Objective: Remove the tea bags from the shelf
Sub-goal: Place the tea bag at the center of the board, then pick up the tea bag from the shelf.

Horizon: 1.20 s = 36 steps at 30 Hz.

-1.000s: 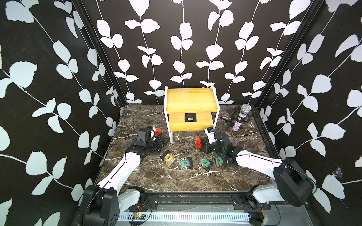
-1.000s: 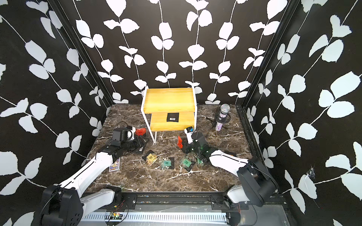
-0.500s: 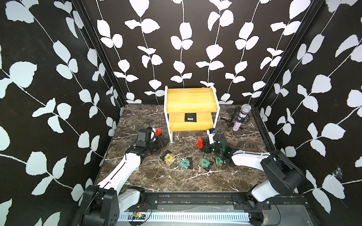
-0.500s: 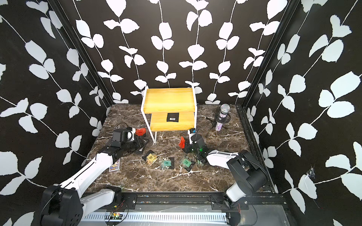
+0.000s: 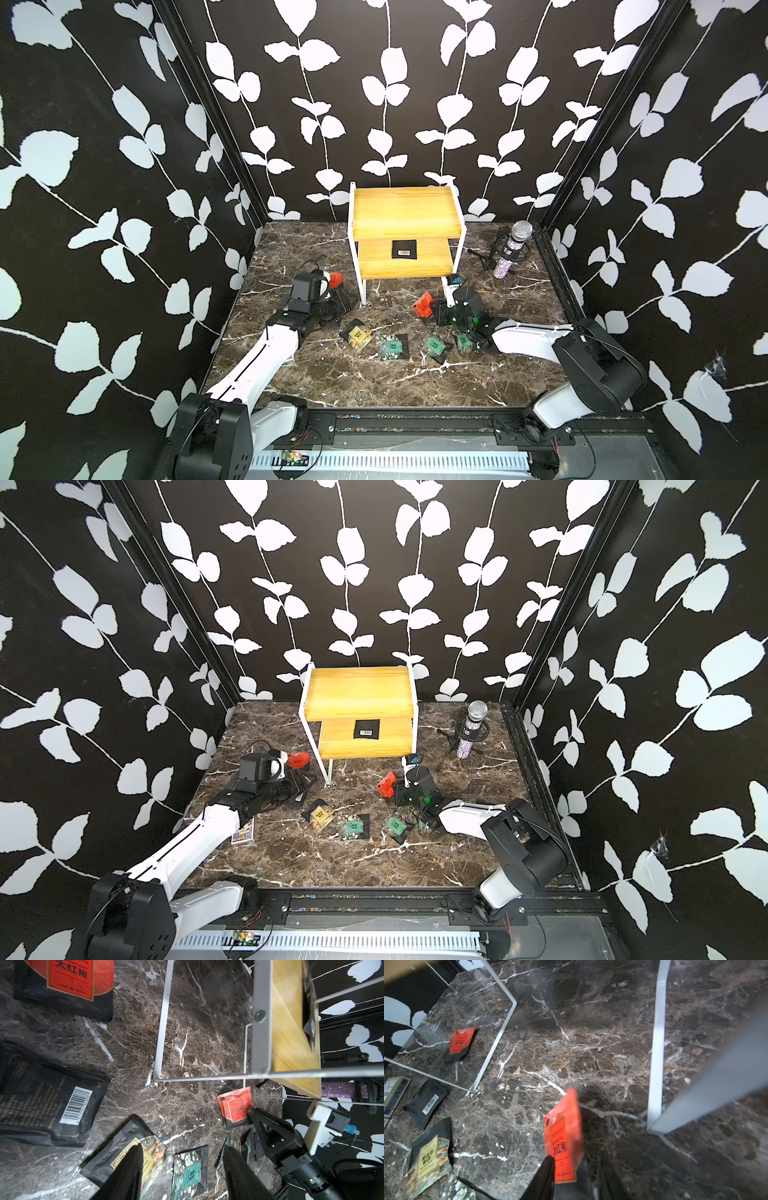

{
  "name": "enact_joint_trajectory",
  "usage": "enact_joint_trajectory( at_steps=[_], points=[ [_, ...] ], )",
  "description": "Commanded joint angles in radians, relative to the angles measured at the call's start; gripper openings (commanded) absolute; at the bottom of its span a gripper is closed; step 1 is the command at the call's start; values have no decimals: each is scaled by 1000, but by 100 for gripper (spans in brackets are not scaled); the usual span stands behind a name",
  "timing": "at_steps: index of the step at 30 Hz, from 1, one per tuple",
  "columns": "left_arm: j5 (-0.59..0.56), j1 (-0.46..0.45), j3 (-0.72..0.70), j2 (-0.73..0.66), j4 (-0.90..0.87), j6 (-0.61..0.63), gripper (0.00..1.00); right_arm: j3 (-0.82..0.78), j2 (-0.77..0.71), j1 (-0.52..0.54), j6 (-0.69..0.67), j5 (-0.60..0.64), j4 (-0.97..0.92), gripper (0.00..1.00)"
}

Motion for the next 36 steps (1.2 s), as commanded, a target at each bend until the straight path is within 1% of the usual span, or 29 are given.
enact_joint_trajectory(
  at_steps=[1, 3, 8, 12, 16, 20, 23, 29, 30, 31, 36],
  points=[
    [-13, -6, -17, -10, 21, 2, 56, -21, -56, -3, -31, 27, -37, 41],
    [-13, -7, -17, -11, 24, 0, 56, -20, -79, -4, -47, 26, -66, 42],
    [-15, -9, -11, -12, 27, -1, 56, -6, -159, 0, -118, 7, -153, 48],
    [-21, -14, 3, -20, 14, 8, 56, 32, -222, 37, -239, 1, -260, 53],
    [-31, -24, 28, -24, -12, 24, 57, 75, -268, 109, -378, 13, -339, 58],
    [-37, -35, 53, -23, -20, 31, 58, 102, -301, 160, -491, 22, -352, 66],
    [-44, -46, 66, -17, -20, 33, 58, 120, -314, 182, -581, 7, -338, 72],
    [-54, -70, 69, -12, -10, 27, 58, 157, -299, 186, -764, -62, -281, 86],
    [-56, -72, 68, -14, -11, 26, 58, 161, -296, 185, -796, -69, -266, 91],
    [-57, -73, 69, -17, -11, 26, 59, 165, -290, 185, -825, -76, -253, 99],
    [-61, -75, 69, -24, -20, 27, 59, 223, -218, 185, -959, -87, -221, 99]
  ],
)
